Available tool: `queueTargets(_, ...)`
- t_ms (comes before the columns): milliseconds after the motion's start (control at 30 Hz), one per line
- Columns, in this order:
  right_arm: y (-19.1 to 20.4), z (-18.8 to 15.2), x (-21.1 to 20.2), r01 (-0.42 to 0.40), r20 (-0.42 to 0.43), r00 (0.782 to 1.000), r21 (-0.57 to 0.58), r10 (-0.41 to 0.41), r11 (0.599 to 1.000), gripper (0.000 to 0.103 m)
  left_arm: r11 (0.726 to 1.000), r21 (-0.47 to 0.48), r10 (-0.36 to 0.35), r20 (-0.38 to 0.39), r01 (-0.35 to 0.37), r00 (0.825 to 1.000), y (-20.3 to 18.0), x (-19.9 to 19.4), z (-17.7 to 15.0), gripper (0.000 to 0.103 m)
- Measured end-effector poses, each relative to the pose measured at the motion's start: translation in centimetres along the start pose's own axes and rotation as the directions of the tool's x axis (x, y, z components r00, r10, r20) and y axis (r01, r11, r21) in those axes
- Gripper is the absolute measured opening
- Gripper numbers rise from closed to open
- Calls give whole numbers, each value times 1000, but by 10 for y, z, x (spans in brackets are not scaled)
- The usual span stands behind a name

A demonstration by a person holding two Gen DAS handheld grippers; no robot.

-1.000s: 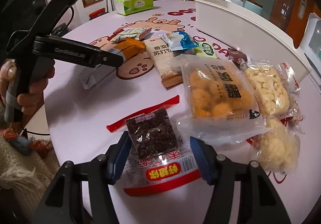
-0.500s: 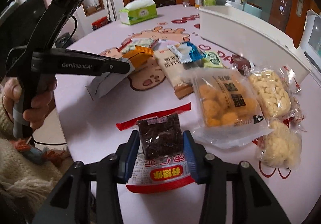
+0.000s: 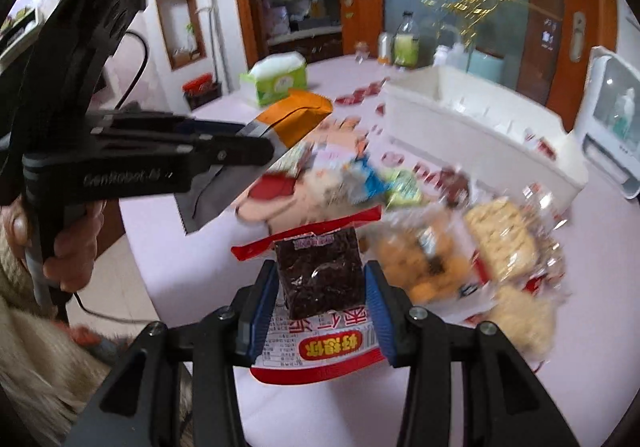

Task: Organize snacks
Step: 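Carry both packs into the white tray and open both tools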

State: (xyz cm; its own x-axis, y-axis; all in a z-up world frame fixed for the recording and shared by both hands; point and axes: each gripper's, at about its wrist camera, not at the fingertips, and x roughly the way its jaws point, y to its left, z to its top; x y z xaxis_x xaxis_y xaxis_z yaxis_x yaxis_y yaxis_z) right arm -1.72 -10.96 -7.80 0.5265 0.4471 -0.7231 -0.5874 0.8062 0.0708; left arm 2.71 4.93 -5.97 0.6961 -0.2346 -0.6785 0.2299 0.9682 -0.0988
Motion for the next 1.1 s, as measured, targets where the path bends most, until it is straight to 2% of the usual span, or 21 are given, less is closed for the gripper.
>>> queueTargets(133, -18, 23, -19, 36, 54, 998, 71, -40, 997, 44, 999, 35, 14, 70, -17, 997, -6, -18, 30, 31)
queueTargets(300, -43, 58, -45, 98, 104, 988, 151, -114, 984, 44, 995, 69, 61, 93, -67, 994, -11, -24, 69, 31)
queueTargets(600, -98, 130, -80, 209, 178, 949, 271, -262, 940, 44, 987, 116, 92, 146, -109, 985, -28, -18, 145, 32)
queueTargets(733, -123, 159, -81, 257, 184, 929, 304, -321, 917, 44, 978, 144, 123, 185, -151, 975, -39, -7, 183, 32)
queueTargets(800, -135, 172, -79, 301, 186, 910, 321, -371, 898, 44, 976, 142, 134, 202, -164, 970, -43, 0, 205, 32)
queueTargets(933, -162, 191, -70, 313, 177, 900, 375, -399, 873, 45, 977, 124, 143, 216, -172, 966, -47, 17, 239, 32)
queueTargets(1033, -176, 200, -57, 355, 159, 883, 387, -441, 851, 45, 981, 109, 134, 216, -161, 967, -48, 33, 259, 32)
queueTargets(1100, -186, 205, -48, 359, 140, 884, 405, -445, 841, 45, 985, 92, 128, 191, -147, 973, -47, 50, 268, 32)
